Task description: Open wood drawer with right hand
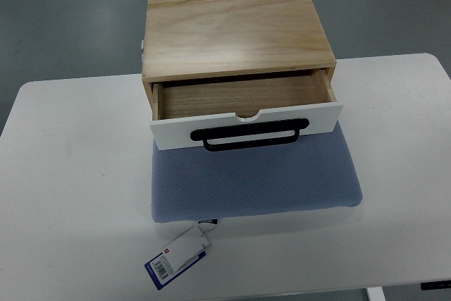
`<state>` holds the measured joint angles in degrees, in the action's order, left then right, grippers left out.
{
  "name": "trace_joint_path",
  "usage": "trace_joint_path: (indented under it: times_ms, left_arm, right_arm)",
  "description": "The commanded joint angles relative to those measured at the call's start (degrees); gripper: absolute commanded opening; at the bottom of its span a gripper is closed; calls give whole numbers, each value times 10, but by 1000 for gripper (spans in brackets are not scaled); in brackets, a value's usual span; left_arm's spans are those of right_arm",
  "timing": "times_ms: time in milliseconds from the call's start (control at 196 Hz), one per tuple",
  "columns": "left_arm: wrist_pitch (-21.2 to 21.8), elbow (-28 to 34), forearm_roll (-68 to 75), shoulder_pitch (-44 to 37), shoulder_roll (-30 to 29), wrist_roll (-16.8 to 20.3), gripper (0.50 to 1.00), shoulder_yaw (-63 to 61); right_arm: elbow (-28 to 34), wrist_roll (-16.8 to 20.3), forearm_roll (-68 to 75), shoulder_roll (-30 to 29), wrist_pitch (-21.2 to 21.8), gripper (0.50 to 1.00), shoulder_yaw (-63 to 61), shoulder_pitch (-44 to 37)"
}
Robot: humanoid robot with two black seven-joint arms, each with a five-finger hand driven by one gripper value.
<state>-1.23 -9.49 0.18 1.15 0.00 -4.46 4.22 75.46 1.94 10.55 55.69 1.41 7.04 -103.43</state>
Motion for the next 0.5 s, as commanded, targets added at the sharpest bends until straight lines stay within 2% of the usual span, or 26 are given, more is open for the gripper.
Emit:
trace_joint_path:
  times_ms: [0, 92, 143, 148, 271, 327, 378, 383, 495]
  left_arm:
    - [0, 0, 0, 0, 0, 0, 1000, 0]
    - [0, 0, 0, 0, 0, 0, 1000, 0]
    - [0, 0, 0, 0, 0, 0, 1000, 0]
    - [0, 0, 0, 0, 0, 0, 1000, 0]
    - [0, 0, 0, 0, 0, 0, 1000, 0]
    - [0, 0, 0, 0, 0, 0, 1000, 0]
    - [0, 0, 0, 0, 0, 0, 1000, 0]
    - [0, 0, 0, -1, 0, 0, 1000, 0]
    - [0, 0, 0, 0, 0, 0, 1000, 0]
  right_arm:
    - [-36, -4, -9, 5, -32, 930, -110, 111]
    - [-76, -20, -28, -5, -47, 930, -204, 212]
    - [-76, -20, -28, -5, -47, 930, -204, 213]
    - [-98, -30, -46, -15, -49, 930, -255, 264]
    - [-141, -37, -100, -51, -50, 930, -359, 377]
    - [-156, -38, -117, -68, -49, 932, -396, 415]
    - [-156, -38, -117, -68, -49, 932, -396, 416]
    - [-169, -38, -124, -90, -48, 932, -429, 450]
    - [-192, -38, -125, -130, -48, 934, -484, 506]
